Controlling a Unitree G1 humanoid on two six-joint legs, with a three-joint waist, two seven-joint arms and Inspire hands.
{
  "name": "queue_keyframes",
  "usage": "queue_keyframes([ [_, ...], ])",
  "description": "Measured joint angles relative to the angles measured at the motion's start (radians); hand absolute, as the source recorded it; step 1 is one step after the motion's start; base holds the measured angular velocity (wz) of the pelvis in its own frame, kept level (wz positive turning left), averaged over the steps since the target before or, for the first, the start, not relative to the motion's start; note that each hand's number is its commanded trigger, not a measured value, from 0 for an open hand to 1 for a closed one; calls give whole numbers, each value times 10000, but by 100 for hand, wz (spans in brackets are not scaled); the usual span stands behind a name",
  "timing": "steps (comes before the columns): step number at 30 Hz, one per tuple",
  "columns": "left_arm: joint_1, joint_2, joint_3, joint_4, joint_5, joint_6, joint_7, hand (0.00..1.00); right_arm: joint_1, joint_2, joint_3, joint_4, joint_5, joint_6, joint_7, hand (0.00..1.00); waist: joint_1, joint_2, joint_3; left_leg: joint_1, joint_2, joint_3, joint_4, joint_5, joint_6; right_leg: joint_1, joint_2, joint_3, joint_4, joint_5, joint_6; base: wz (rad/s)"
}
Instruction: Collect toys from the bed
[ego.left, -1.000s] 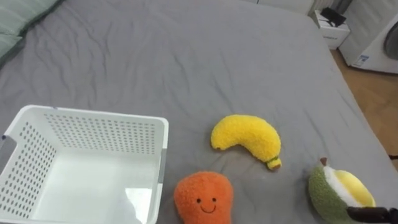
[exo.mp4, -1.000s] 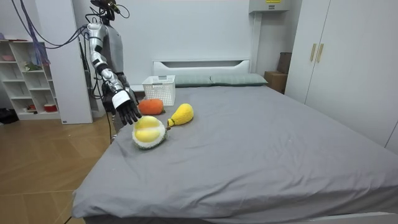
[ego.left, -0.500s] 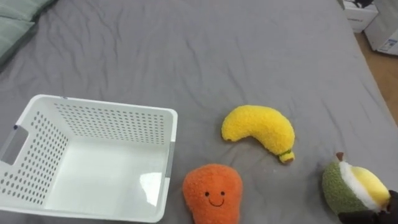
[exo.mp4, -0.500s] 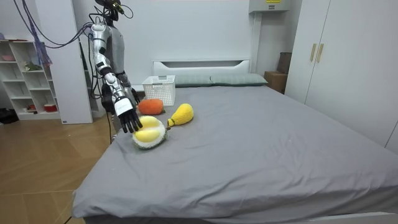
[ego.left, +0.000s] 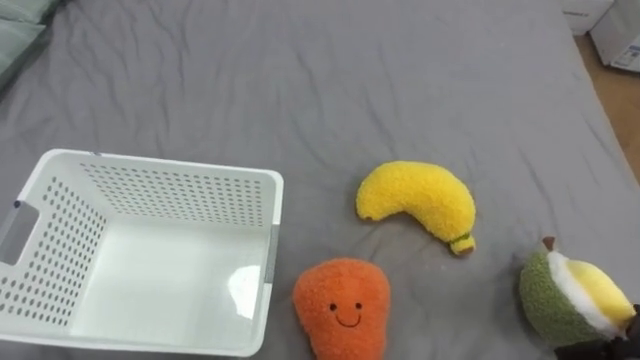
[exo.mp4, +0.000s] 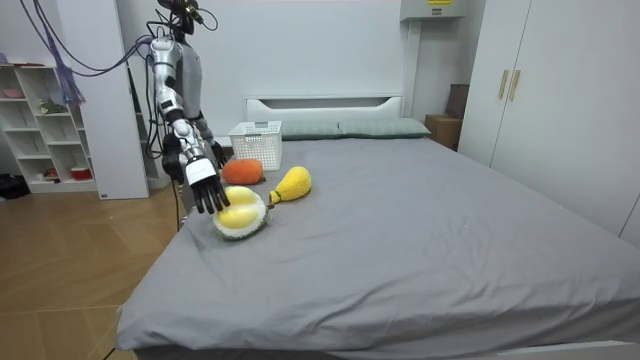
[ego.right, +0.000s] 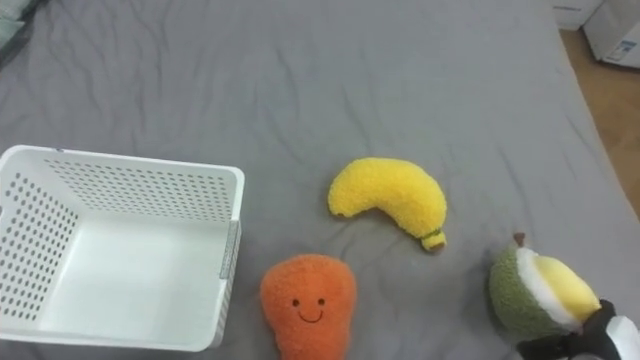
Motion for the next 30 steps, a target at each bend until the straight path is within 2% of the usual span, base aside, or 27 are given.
queue_keyframes([
  [3,-177,-16,-330,-5,-22,-3,-26,0,-241,-50,108,62,-20,-17,-509,0,54,81,-25,-301,-26,-41,41,56,15,-279,-40,-68,43,0,0,6],
  [11,-366,-8,-892,10,-414,-51,-277,0,-1399,-61,122,432,-78,-122,-1512,0,42,161,4,-744,-31,-33,145,105,44,-736,-91,-64,168,3,-5,1],
  [14,-505,-6,-1034,20,-399,-105,-457,0,-1616,-131,117,427,-428,-304,-1792,0,42,170,14,-834,-45,-36,145,145,58,-806,-101,-74,180,8,-8,3],
  [19,-589,-7,-1216,29,-513,-105,-642,0,-1968,-370,349,427,-605,-324,-1962,0,93,317,124,-1022,-43,-21,142,161,70,-1016,-107,-81,229,21,-8,0],
  [24,-1024,-25,-1421,227,-591,-72,-715,0,-2100,-573,934,746,-458,-357,-1917,0,376,355,143,-1271,-34,-28,144,207,58,-1337,-133,-85,332,22,-10,-2],
  [25,-1088,-33,-1422,223,-578,-77,-780,0,-2101,-574,1000,764,-441,-358,-1844,15,479,355,142,-1316,-33,-34,144,211,55,-1376,-133,-93,332,21,-10,0],
  [26,-1125,-32,-1421,217,-579,-77,-822,0,-2104,-576,1026,765,-442,-359,-1826,34,518,354,142,-1351,-34,-35,145,214,54,-1416,-130,-91,335,21,-10,0],
  [27,-1163,-34,-1420,200,-586,-77,-840,0,-2136,-579,1039,828,-454,-381,-1775,62,544,355,142,-1422,-41,-55,145,226,59,-1481,-141,-156,353,21,-10,7],
  [28,-1179,-32,-1427,194,-587,-75,-840,0,-2140,-579,1083,949,-442,-382,-1717,100,574,356,143,-1447,-47,-78,144,234,60,-1493,-162,-208,354,21,-10,8],
  [30,-1202,-25,-1503,204,-694,-63,-842,0,-2210,-595,1156,1233,-397,-375,-1561,100,602,360,144,-1489,-55,-114,148,236,62,-1503,-207,-295,354,21,-10,10],
])
